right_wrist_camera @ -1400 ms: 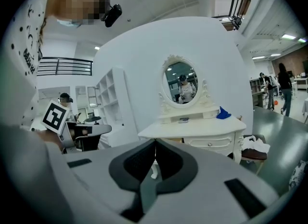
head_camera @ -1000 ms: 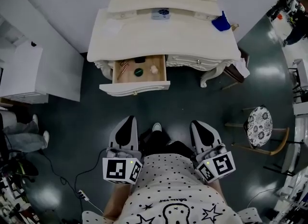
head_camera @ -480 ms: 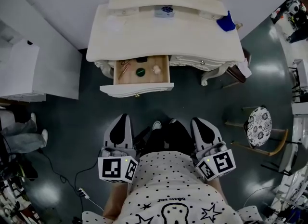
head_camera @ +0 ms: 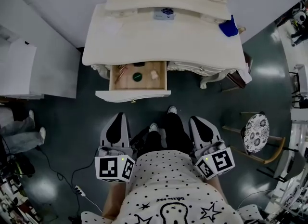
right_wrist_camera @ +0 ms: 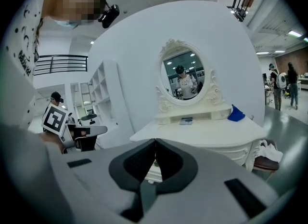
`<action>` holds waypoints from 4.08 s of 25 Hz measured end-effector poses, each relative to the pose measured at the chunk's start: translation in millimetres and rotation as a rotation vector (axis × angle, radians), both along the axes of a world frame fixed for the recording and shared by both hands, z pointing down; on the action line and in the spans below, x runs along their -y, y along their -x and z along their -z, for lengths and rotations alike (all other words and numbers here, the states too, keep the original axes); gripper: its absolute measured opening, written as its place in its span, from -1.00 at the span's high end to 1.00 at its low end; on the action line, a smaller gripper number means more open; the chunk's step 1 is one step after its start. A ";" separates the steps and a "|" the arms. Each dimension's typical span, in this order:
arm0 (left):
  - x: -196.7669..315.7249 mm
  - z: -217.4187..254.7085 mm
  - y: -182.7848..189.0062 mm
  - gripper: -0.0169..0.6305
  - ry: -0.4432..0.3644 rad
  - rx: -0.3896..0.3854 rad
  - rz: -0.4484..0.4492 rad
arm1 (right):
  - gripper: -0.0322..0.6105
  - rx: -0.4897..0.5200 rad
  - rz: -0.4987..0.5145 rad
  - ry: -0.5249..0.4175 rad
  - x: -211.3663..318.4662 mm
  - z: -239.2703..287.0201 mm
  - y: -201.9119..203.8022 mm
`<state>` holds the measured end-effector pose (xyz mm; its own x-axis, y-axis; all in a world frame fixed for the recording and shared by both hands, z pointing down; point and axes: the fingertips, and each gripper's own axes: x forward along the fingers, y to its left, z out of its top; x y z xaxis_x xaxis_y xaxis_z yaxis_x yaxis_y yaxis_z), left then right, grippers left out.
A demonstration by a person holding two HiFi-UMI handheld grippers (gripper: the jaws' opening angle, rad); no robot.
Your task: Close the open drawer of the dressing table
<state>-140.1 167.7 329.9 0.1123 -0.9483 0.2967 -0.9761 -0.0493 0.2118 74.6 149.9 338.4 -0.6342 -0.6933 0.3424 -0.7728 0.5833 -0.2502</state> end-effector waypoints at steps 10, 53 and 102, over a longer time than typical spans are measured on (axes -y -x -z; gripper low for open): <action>65.9 12.9 -5.9 0.91 -0.038 0.051 0.118 | 0.87 0.008 0.072 -0.016 80.6 3.4 -25.9; 60.9 -161.3 9.6 0.79 0.456 0.044 0.157 | 0.87 -0.029 0.037 0.028 161.7 -5.3 -96.8; 64.7 -347.7 15.5 0.51 0.755 0.051 -0.110 | 0.87 -0.118 -0.105 0.048 147.4 -13.7 -55.8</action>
<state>-155.6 103.0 677.5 0.1633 -0.4700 0.8674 -0.9834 -0.0070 0.1813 130.3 2.5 352.1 -0.5123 -0.7347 0.4447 -0.8547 0.4869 -0.1802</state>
